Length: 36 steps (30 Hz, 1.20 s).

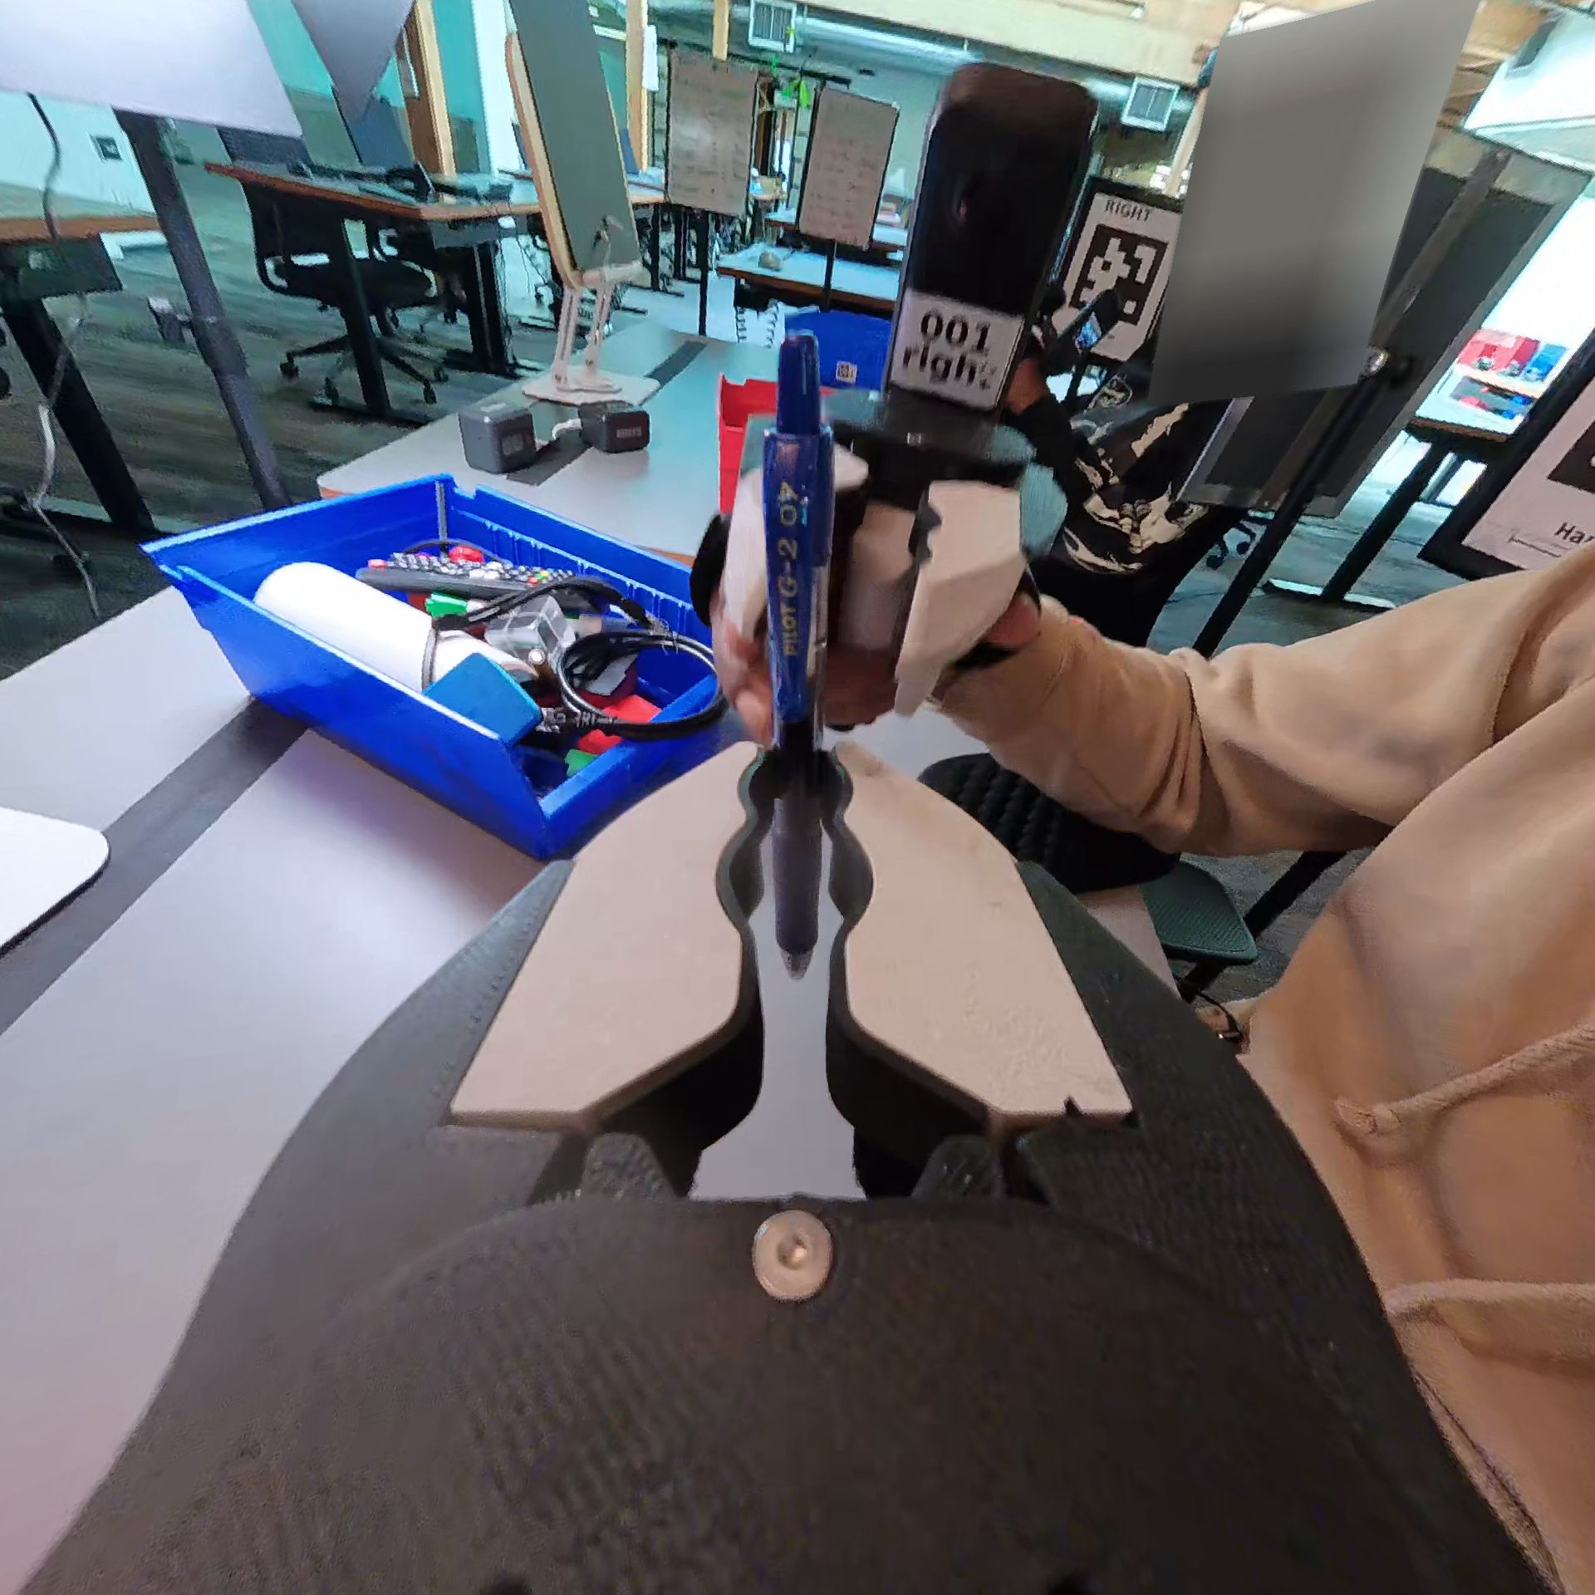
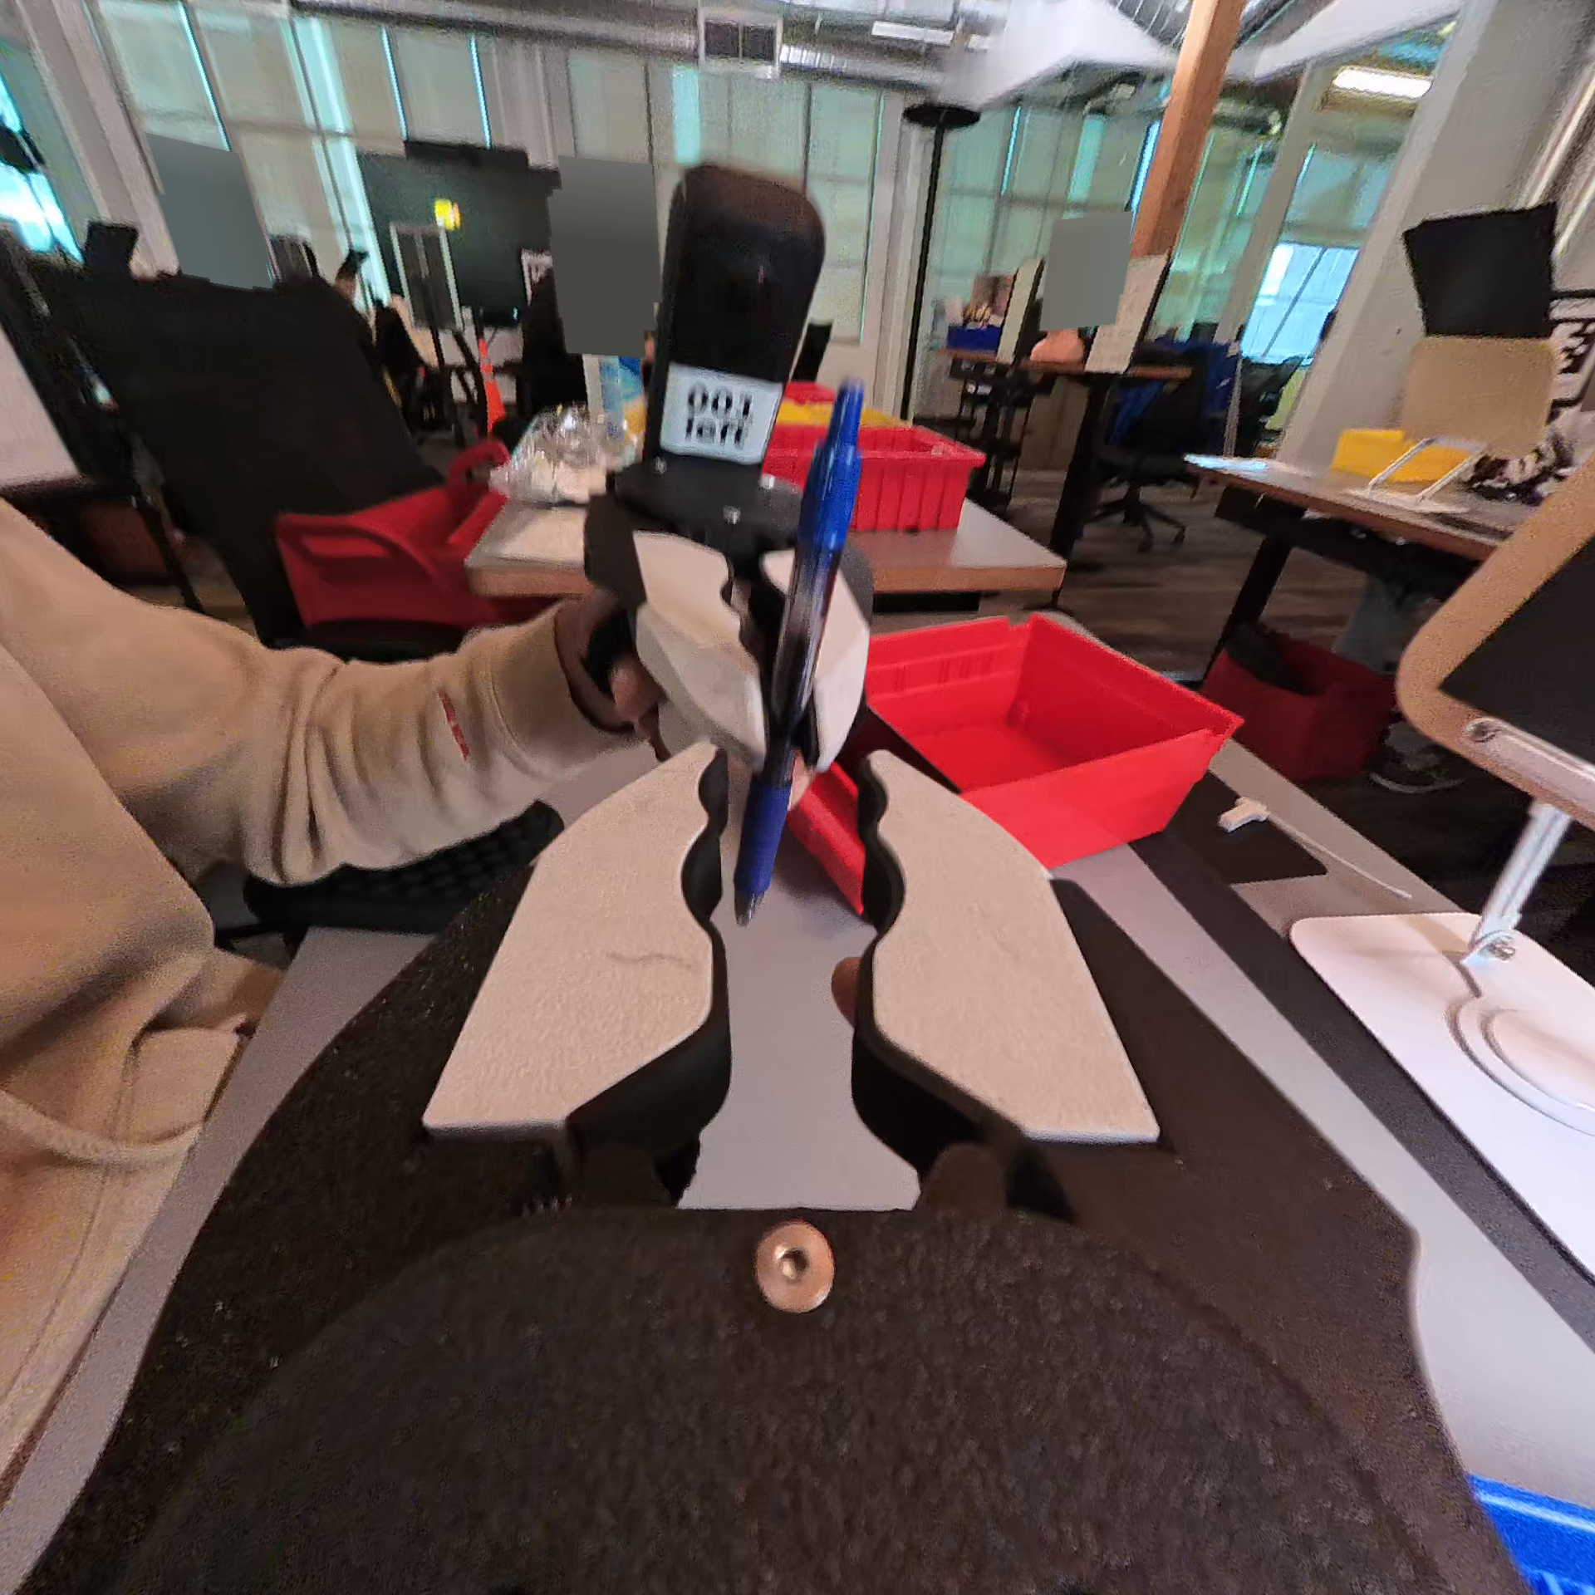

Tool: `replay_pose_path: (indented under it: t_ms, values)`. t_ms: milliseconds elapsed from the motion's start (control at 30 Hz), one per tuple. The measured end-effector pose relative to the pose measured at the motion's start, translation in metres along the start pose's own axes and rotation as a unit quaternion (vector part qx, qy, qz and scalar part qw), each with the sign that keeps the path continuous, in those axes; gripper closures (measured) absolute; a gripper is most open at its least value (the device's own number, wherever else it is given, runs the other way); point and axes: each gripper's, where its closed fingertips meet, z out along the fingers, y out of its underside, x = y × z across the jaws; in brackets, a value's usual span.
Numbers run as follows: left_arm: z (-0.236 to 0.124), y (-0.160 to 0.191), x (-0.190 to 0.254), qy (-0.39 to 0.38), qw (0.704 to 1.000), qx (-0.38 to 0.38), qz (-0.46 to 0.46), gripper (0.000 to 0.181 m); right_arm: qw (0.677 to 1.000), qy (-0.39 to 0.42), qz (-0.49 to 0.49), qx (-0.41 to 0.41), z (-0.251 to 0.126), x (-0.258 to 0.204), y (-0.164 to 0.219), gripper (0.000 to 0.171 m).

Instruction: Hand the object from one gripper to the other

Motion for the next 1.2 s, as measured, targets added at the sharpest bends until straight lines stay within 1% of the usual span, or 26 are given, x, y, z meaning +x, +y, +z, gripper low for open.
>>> replay_pose_path:
  t_ms: [67,133,200,267,333,367,467,533,567,600,667,733,800,833,933,1000,1033,1200]
  values:
    - [0.008,0.007,0.003,0.01,1.0,-0.015,-0.002,0.171,1.0,0.007,0.008,0.022,-0.005,0.001,-0.01,0.144]
    - [0.018,0.013,0.01,0.025,0.999,-0.025,-0.002,0.171,1.0,0.002,0.011,0.014,0.002,-0.002,-0.005,0.145]
    - [0.023,0.018,0.011,0.022,0.999,-0.032,0.002,0.171,1.0,-0.009,0.008,-0.009,0.012,-0.007,0.007,0.16]
    - [0.02,0.017,0.009,0.02,0.999,-0.025,0.01,0.17,1.0,-0.012,0.013,-0.01,0.013,-0.007,0.008,0.161]
    - [0.013,0.009,0.011,0.029,1.0,-0.005,0.01,0.156,1.0,-0.021,0.022,-0.002,0.007,-0.007,0.003,0.161]
    - [0.009,0.003,0.011,0.032,0.999,0.012,0.008,0.155,1.0,-0.02,0.024,0.003,0.004,-0.006,0.001,0.161]
    - [-0.001,-0.012,0.014,0.042,0.998,0.051,0.003,0.157,0.999,-0.023,0.017,-0.017,0.003,-0.005,0.006,0.162]
    - [0.002,-0.009,0.015,0.036,0.998,0.043,0.015,0.16,0.999,-0.033,0.016,-0.03,0.011,-0.011,0.015,0.162]
    - [0.005,-0.007,0.017,0.037,0.998,0.037,0.021,0.167,0.998,-0.039,0.017,-0.038,0.016,-0.015,0.019,0.161]
    - [0.007,-0.004,0.018,0.036,0.999,0.029,0.026,0.17,0.998,-0.041,0.015,-0.047,0.021,-0.017,0.024,0.161]
    - [0.008,-0.001,0.013,0.017,0.999,0.014,0.035,0.171,0.998,-0.037,0.012,-0.054,0.024,-0.017,0.029,0.161]
    - [0.005,-0.004,0.008,0.009,1.0,0.017,0.024,0.171,0.998,-0.03,0.009,-0.05,0.019,-0.012,0.026,0.16]
    - [0.002,-0.001,0.004,0.006,1.0,0.008,0.016,0.171,0.999,-0.017,0.009,-0.027,0.009,-0.005,0.014,0.149]
    - [0.002,0.002,0.002,0.006,1.0,0.002,0.016,0.171,1.0,-0.014,0.013,-0.011,0.004,-0.003,0.006,0.148]
    - [0.011,0.011,0.007,0.02,0.999,-0.02,0.016,0.171,0.999,-0.012,0.028,0.018,-0.002,-0.002,-0.006,0.148]
    - [0.019,0.017,0.012,0.027,0.999,-0.032,0.02,0.171,1.0,-0.015,0.024,0.009,0.004,-0.005,-0.001,0.151]
    - [0.022,0.019,0.013,0.027,0.999,-0.036,0.021,0.171,1.0,-0.023,0.02,-0.001,0.007,-0.008,0.004,0.16]
    - [0.019,0.018,0.013,0.037,0.999,-0.025,0.014,0.17,0.999,-0.029,0.018,-0.002,0.008,-0.01,0.004,0.162]
